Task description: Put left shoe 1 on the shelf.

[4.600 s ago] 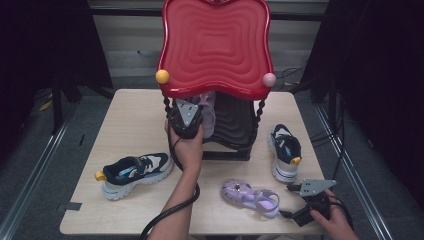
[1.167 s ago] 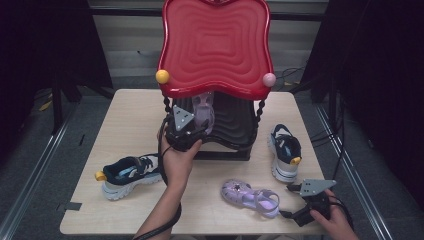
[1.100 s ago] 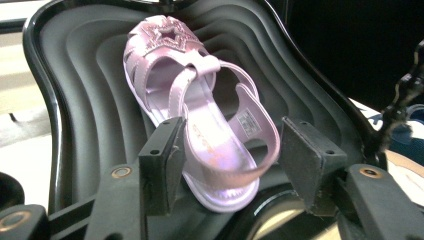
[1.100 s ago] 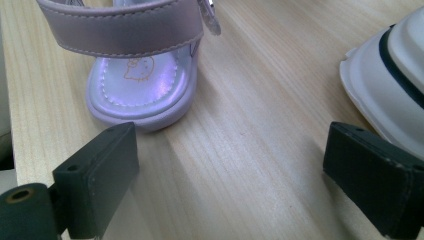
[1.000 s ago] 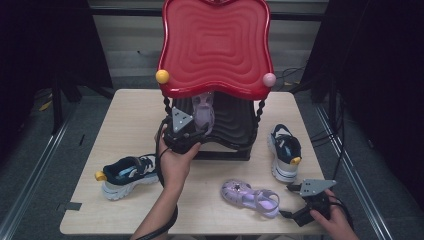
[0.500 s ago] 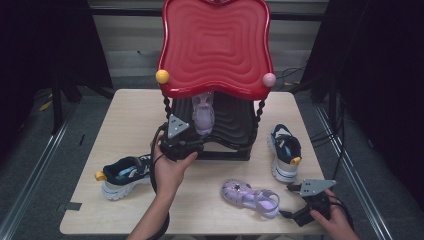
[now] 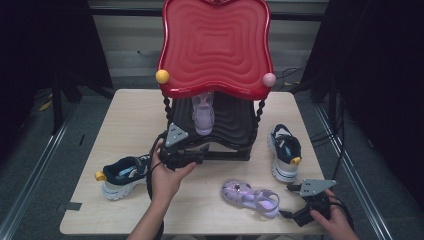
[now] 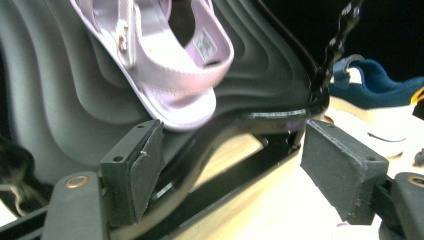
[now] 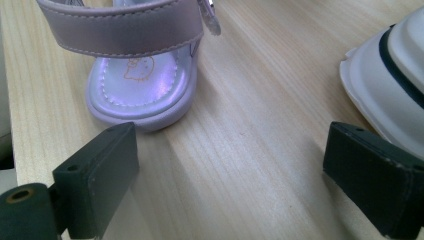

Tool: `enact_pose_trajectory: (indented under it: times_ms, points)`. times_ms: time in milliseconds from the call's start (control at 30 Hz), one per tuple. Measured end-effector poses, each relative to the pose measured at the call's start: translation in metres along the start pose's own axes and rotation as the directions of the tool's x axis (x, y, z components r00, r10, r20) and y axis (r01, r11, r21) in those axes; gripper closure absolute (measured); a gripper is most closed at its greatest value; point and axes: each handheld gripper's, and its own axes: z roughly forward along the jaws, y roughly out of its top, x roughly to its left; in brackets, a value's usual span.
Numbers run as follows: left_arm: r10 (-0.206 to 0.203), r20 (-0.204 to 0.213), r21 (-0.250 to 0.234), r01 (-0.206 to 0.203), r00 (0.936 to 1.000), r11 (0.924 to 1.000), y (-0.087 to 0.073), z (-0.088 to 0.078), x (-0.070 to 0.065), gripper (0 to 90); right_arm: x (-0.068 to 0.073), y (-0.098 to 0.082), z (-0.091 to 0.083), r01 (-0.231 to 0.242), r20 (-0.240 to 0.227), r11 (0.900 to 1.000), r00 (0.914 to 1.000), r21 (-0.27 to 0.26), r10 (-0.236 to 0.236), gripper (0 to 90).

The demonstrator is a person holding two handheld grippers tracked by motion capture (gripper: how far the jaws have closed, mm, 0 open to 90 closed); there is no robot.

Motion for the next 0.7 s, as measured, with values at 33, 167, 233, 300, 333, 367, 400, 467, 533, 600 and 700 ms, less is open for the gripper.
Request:
enact_pose_trajectory:
  times_ms: [33, 167, 233, 300, 333, 367, 400, 467, 533, 600, 700]
  points:
    - [0.002, 0.000, 0.009, -0.002, 1.0000, 1.0000, -0.002, -0.001, 0.000, 23.8, 0.000, 0.000, 0.000, 0.001, 0.000, 1.000, 1.0000, 0.000, -0.001, 6.9]
    - [0.006, 0.020, 0.030, -0.007, 0.9998, 0.9995, -0.013, -0.001, 0.000, 23.5, 0.000, 0.000, 0.000, 0.000, 0.000, 1.000, 1.0000, 0.000, 0.000, 6.9]
    - [0.010, 0.031, 0.048, -0.012, 0.9995, 0.9988, -0.018, -0.001, 0.000, 23.2, 0.000, 0.000, 0.000, 0.000, 0.001, 1.000, 1.0000, 0.000, 0.000, 6.9]
    - [0.013, 0.039, 0.058, -0.015, 0.9992, 0.9982, -0.024, -0.001, 0.000, 23.2, 0.000, 0.000, 0.000, 0.000, 0.001, 1.000, 1.0000, 0.000, 0.000, 6.9]
    - [0.019, 0.045, 0.066, -0.022, 0.9988, 0.9976, -0.026, -0.001, -0.001, 23.1, 0.000, 0.000, 0.000, 0.000, 0.001, 1.000, 1.0000, 0.000, 0.000, 6.9]
    - [0.018, 0.049, 0.069, -0.021, 0.9986, 0.9974, -0.029, -0.001, -0.002, 23.1, 0.000, 0.000, 0.000, 0.000, 0.001, 1.000, 1.0000, 0.000, 0.000, 6.9]
    - [0.021, 0.054, 0.075, -0.025, 0.9984, 0.9969, -0.031, -0.001, -0.002, 23.1, 0.000, 0.000, 0.000, -0.001, 0.000, 1.000, 1.0000, 0.000, 0.001, 6.9]
    - [0.031, 0.063, 0.088, -0.037, 0.9975, 0.9955, -0.036, -0.001, -0.004, 23.1, 0.000, 0.000, 0.000, -0.001, 0.000, 1.000, 1.0000, 0.000, 0.001, 6.9]
    - [0.021, 0.075, 0.101, -0.028, 0.9969, 0.9945, -0.041, 0.000, -0.005, 23.1, 0.000, 0.000, 0.000, 0.000, 0.001, 1.000, 1.0000, 0.000, 0.000, 6.9]
    - [0.028, 0.081, 0.111, -0.037, 0.9963, 0.9931, -0.045, 0.000, -0.006, 23.1, 0.000, 0.000, 0.000, 0.000, 0.001, 1.000, 1.0000, 0.000, 0.000, 6.9]
    - [0.037, 0.095, 0.116, -0.048, 0.9948, 0.9921, -0.053, 0.001, -0.009, 23.1, 0.000, 0.000, 0.000, 0.000, 0.001, 1.000, 1.0000, 0.000, 0.000, 6.9]
